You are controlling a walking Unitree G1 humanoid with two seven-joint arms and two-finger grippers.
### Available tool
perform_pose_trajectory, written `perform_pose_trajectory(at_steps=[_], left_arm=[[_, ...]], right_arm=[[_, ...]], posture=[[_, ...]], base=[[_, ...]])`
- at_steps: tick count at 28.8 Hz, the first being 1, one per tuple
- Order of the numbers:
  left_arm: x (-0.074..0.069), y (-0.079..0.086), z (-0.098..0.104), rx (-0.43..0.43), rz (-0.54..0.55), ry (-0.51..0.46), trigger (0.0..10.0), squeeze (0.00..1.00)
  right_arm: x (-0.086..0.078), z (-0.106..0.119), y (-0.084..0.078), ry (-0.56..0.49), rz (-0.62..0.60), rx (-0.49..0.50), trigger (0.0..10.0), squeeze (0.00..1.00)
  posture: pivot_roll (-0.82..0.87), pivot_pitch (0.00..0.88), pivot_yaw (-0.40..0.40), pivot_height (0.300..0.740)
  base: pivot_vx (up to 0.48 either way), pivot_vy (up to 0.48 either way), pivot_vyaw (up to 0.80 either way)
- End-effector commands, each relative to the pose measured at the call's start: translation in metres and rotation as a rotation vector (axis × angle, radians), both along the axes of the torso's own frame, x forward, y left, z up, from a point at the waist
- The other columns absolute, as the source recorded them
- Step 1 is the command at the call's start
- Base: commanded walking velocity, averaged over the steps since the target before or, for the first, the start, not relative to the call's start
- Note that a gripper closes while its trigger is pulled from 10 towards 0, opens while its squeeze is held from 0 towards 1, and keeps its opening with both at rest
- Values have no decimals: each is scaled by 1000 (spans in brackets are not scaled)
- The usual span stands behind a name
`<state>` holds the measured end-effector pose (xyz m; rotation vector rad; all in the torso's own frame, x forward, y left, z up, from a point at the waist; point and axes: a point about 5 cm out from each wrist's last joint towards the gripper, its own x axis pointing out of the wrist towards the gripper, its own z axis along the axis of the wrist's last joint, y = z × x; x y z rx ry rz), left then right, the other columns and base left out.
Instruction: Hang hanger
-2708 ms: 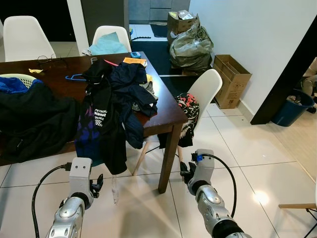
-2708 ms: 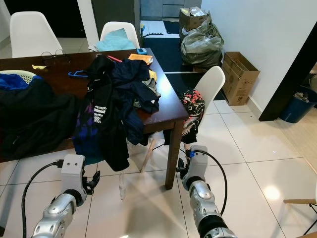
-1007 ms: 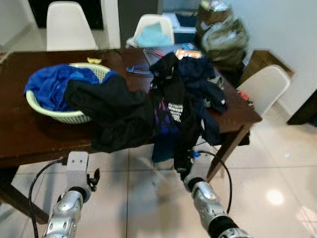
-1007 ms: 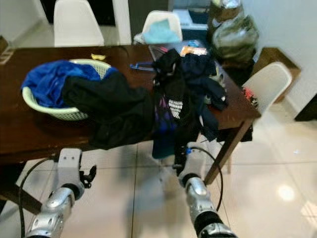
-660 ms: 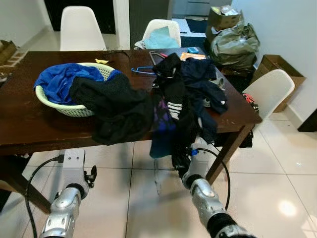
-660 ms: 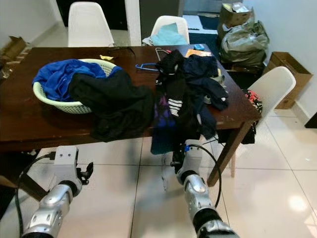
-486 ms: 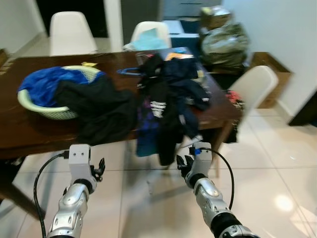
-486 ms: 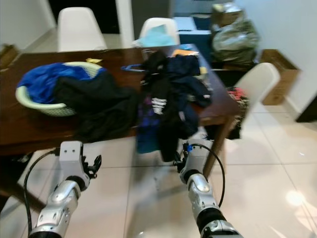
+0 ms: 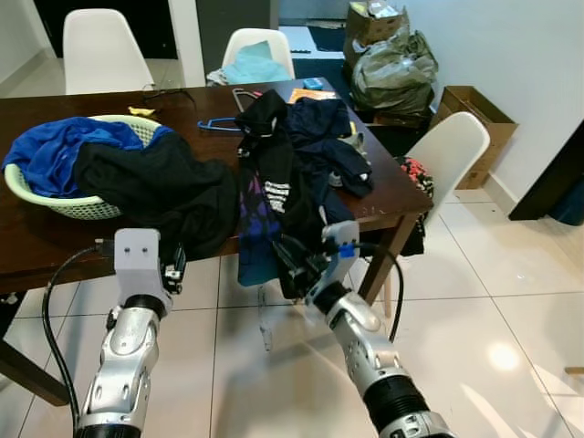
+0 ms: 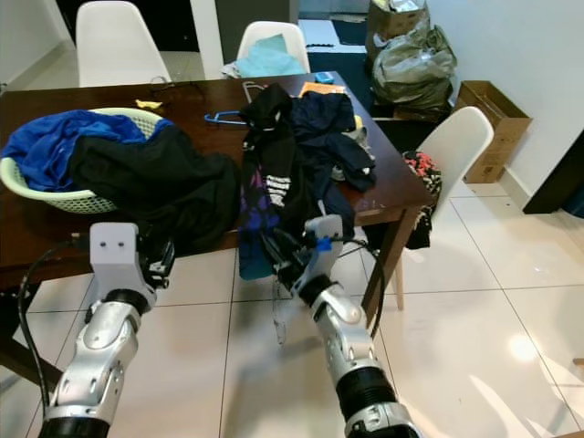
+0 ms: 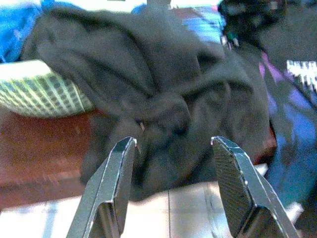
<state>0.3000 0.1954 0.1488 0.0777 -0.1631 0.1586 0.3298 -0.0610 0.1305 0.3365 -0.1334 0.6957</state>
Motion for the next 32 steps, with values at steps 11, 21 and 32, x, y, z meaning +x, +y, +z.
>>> perform_pose_trajectory(at_steps=[11,21,32], left_arm=[[5,-4,45,34,-4,-139,10000,0],[6,-7,53,37,-15,-153,10000,0],[6,-6,66,37,5,-175,10000,0]], right_arm=[[-6,18,6,-45,78,30,10000,0],[-6,19,4,-41,66,14,10000,0],[-7,20,4,-28,58,24,10000,0]], posture=[[53,107,-51,740],[56,107,-48,740],[63,112,-44,740]], base=[[278,0,365],[409,0,0],[317,0,0]])
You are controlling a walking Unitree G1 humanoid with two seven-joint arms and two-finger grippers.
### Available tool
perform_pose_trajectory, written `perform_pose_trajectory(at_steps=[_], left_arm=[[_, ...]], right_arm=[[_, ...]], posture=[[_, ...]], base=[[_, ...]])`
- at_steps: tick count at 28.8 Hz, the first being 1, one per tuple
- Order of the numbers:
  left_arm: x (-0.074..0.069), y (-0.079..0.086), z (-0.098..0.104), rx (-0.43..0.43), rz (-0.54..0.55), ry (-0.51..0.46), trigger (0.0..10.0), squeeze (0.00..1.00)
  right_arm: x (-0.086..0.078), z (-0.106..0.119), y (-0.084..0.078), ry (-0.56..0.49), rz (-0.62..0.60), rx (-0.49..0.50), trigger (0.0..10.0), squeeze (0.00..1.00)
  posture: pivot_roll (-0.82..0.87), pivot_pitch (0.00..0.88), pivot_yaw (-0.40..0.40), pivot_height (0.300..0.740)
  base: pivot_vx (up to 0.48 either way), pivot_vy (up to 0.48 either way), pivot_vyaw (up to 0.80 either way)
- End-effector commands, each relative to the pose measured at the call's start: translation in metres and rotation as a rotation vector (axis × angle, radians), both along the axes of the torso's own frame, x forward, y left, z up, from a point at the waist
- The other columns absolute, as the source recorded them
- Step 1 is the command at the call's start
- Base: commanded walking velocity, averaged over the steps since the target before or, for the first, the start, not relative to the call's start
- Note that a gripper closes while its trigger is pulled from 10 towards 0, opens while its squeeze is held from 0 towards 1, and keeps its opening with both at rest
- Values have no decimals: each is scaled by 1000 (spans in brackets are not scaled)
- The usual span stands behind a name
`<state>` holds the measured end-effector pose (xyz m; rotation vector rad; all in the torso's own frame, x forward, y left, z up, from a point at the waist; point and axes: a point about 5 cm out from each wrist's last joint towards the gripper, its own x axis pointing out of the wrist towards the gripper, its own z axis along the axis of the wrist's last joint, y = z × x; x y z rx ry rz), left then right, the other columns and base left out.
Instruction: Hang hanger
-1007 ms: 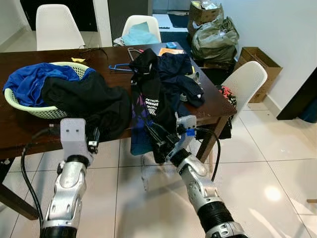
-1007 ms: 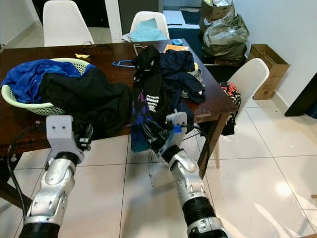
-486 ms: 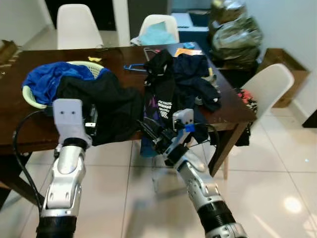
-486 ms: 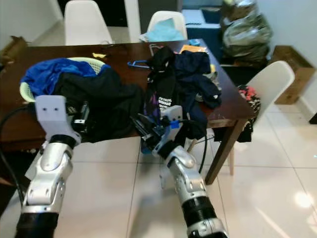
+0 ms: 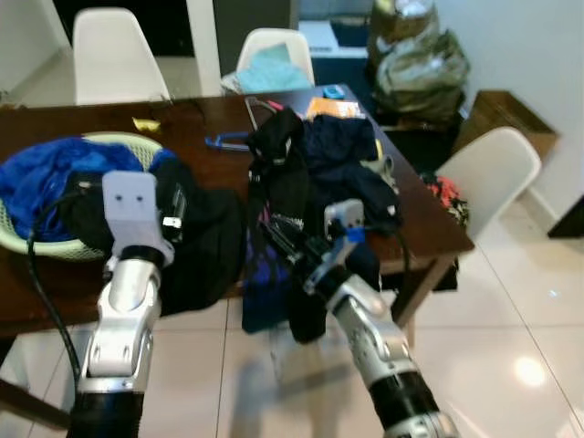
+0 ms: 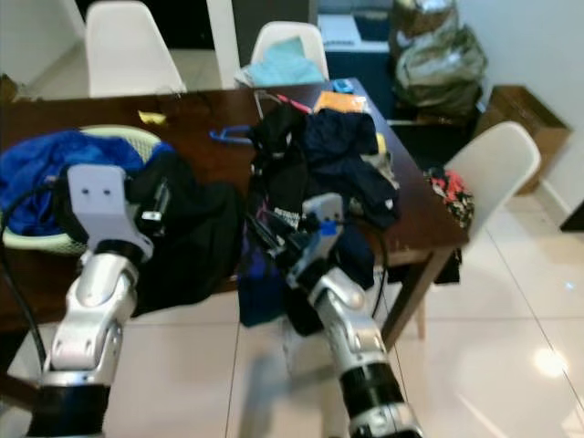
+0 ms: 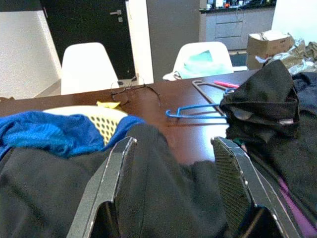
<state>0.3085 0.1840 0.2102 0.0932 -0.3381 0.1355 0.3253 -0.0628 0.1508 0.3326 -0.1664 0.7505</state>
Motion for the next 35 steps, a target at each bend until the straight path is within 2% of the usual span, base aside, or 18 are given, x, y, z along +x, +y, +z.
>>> perform_pose_trajectory(at_steps=[1,5,7,9,10,12,14,15,16,18,21,22,24,26,29,30,32,35], left_arm=[[-2,6,4,3,32,-3,10000,0],[0,10,15,12,85,24,10000,0],[2,13,19,-10,107,57,10000,0],[4,25,28,-34,181,117,10000,0],[4,25,28,-34,181,117,10000,0],[3,41,31,-102,287,168,10000,0],[3,46,31,-128,315,184,10000,0],[1,55,30,-158,348,198,10000,275],[0,63,30,-174,369,212,10000,1000],[0,63,30,-174,369,212,10000,1000],[-3,83,30,-205,425,243,10000,1000],[-3,83,30,-205,425,243,10000,1000],[-1,94,29,-214,438,280,10000,1000],[-1,94,29,-214,438,280,10000,1000],[6,102,26,-201,418,313,10000,1000],[13,108,25,-224,389,305,10000,1000],[13,108,25,-224,389,305,10000,1000],[26,110,25,-232,300,292,10000,1000]], right_arm=[[-2,0,5,13,10,18,10000,0],[-2,0,5,21,1,30,10000,0],[-2,0,4,24,2,31,10000,0],[-3,-1,4,29,10,25,10000,0],[-3,-1,4,29,10,25,10000,0],[-2,-1,4,31,13,22,10000,0],[-2,-1,4,32,13,21,10000,0],[-1,0,4,32,14,20,10000,0],[-1,0,4,33,16,19,10000,0],[-1,0,4,33,16,19,10000,0],[0,0,4,37,19,16,10000,0],[0,0,4,37,19,16,10000,0],[1,0,5,40,24,16,10000,0],[1,0,5,40,24,16,10000,0],[1,1,6,42,33,15,10000,0],[1,1,7,41,38,12,10000,0],[1,1,7,41,38,12,10000,0],[1,2,9,36,45,9,10000,0]], posture=[[63,112,-44,740],[64,117,-46,740],[64,117,-48,740],[66,115,-55,740],[66,115,-55,740],[65,113,-56,740],[65,113,-56,740],[65,112,-58,740],[65,109,-61,740],[65,109,-61,740],[66,101,-72,740],[66,101,-72,740],[69,101,-81,740],[69,101,-81,740],[69,101,-86,740],[68,98,-90,740],[68,98,-90,740],[59,93,-93,740]], base=[[0,0,0],[0,0,0],[0,0,0],[0,0,0],[0,0,0],[0,0,0],[0,0,0],[0,0,0],[0,0,0],[0,0,0],[0,0,0],[0,0,0],[0,0,0],[0,0,0],[0,0,0],[0,0,0],[0,0,0],[0,0,0]])
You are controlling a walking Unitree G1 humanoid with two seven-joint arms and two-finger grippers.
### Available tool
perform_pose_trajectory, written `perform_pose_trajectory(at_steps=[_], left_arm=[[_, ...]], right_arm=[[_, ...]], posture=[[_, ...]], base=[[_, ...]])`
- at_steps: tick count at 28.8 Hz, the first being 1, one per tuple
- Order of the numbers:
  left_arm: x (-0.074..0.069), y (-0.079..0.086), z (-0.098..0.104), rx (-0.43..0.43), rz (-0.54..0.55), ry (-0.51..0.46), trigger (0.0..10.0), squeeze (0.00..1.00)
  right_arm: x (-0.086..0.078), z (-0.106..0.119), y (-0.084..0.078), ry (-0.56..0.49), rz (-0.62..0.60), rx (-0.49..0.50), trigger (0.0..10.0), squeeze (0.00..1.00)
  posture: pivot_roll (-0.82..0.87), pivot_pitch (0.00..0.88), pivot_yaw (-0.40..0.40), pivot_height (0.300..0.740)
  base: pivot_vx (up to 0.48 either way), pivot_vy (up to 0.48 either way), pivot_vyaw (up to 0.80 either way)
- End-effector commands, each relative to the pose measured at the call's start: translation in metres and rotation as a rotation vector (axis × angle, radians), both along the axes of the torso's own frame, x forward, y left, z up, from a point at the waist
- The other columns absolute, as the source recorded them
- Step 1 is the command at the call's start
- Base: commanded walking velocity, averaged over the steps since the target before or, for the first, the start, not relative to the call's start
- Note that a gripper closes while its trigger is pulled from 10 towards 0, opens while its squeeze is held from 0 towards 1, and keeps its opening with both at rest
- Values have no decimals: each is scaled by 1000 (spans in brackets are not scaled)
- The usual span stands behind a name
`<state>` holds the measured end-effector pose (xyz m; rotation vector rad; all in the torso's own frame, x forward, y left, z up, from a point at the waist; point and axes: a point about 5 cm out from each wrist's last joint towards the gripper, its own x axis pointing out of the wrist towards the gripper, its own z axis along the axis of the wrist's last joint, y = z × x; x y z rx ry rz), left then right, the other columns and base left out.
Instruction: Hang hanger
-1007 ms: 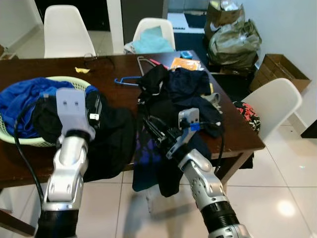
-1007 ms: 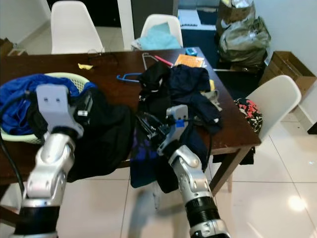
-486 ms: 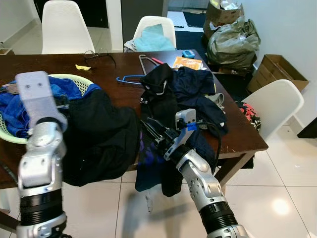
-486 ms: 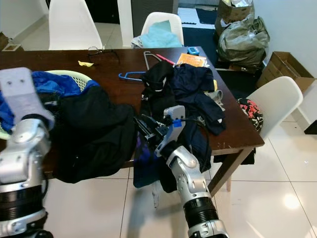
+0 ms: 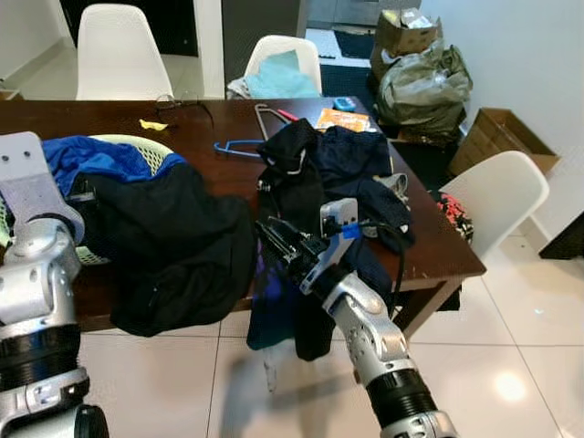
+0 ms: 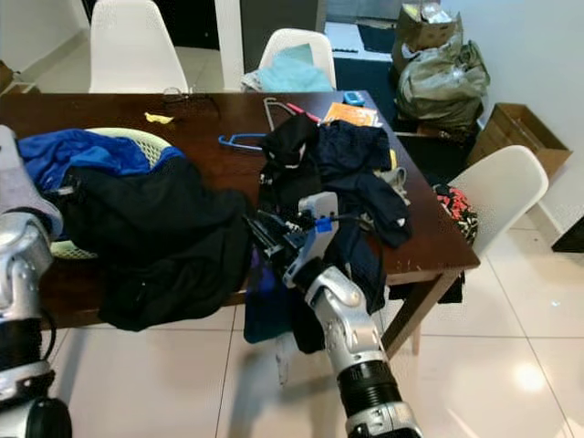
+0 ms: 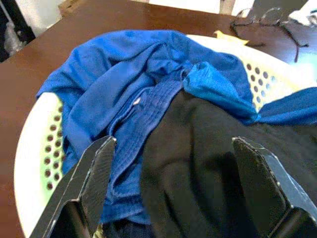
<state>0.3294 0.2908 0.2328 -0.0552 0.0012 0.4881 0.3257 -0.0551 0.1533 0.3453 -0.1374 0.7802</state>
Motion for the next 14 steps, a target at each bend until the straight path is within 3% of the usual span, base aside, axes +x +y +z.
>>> perform_pose_trajectory(at_steps=[1,3,4,11,14], left_arm=[[5,3,3,-8,-35,-17,10000,1000],[13,0,1,-28,-83,-13,10000,984],[20,-3,-2,-30,-122,10,10000,0],[30,-9,-13,-50,-197,89,10000,0],[35,-17,-14,-104,-281,89,10000,0]], right_arm=[[1,0,1,11,10,9,10000,0],[1,1,0,8,10,8,10000,0],[2,2,-1,5,9,6,10000,0],[2,3,-2,4,9,0,10000,0],[2,3,-2,1,15,-7,10000,0]], posture=[[59,93,-93,740],[50,96,-94,740],[46,99,-96,740],[42,108,-103,740],[35,114,-108,740]], base=[[0,0,0],[0,0,0],[0,0,0],[0,0,0],[0,0,0]])
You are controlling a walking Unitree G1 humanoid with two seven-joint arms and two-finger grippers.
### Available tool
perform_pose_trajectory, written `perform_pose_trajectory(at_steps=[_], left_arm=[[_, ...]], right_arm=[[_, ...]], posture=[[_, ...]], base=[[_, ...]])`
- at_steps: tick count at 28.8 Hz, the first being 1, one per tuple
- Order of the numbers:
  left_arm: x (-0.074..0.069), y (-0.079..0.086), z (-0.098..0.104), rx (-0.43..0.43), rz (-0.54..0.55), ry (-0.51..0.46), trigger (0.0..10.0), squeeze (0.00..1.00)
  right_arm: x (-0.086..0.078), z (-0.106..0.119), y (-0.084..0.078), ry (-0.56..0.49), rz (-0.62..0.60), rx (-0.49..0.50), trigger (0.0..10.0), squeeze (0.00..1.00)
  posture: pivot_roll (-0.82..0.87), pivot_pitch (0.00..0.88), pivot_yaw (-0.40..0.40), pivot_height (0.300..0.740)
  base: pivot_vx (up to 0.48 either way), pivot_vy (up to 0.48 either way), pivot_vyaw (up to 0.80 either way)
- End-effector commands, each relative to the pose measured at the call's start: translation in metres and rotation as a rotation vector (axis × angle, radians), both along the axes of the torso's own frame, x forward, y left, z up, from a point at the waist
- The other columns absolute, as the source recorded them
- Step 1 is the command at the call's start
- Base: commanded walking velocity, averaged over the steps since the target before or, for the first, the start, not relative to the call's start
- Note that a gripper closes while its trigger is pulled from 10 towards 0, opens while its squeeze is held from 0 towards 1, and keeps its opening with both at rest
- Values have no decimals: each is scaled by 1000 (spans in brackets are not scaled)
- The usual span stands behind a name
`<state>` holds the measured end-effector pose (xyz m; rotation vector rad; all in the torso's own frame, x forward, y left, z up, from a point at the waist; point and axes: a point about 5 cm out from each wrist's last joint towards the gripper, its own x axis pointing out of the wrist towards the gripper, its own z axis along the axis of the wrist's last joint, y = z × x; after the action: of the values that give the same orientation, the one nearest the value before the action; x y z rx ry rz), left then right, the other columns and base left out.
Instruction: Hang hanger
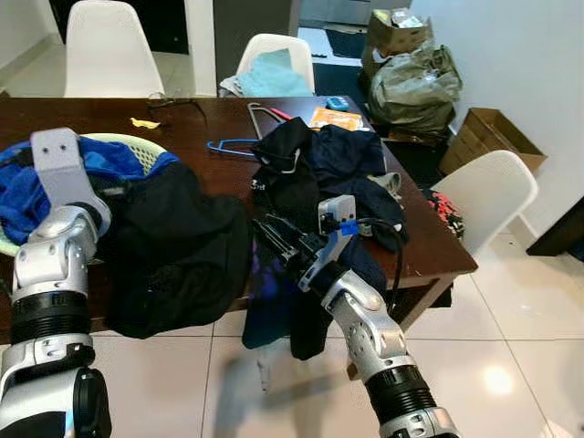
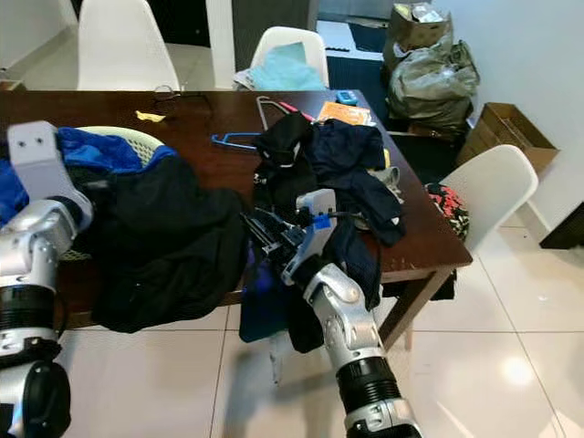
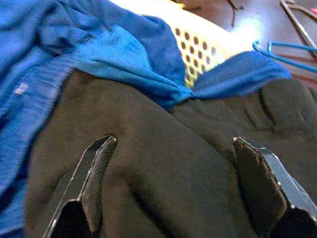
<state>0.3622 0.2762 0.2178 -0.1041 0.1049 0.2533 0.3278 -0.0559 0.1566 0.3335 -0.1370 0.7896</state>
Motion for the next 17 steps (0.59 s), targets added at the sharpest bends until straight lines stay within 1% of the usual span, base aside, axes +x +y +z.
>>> perform_pose_trajectory(at_steps=[1,3,10,11,13,14,17], left_arm=[[3,-3,1,-33,-43,9,10000,0],[6,-6,-1,-74,-54,24,10000,0],[8,-5,-3,-91,-28,32,10000,0],[9,-3,-3,-98,-14,30,5412,0],[9,-3,-3,-98,-14,30,5412,0],[9,-1,-4,-110,-1,27,0,0],[10,2,-5,-133,10,30,0,0]], right_arm=[[0,0,-1,7,7,4,10000,0],[0,1,-1,6,10,2,10000,0],[0,1,0,5,13,1,10000,0],[0,1,0,5,14,2,10000,0],[0,1,0,5,14,2,10000,0],[1,2,0,5,14,3,10000,0],[1,2,0,7,12,3,10000,0]], posture=[[35,114,-108,740],[36,117,-111,740],[33,119,-114,740],[33,120,-114,740],[33,120,-114,740],[32,120,-115,740],[32,120,-116,740]], base=[[0,0,0],[0,0,0],[0,0,0],[0,0,0],[0,0,0],[0,0,0],[0,0,0]])
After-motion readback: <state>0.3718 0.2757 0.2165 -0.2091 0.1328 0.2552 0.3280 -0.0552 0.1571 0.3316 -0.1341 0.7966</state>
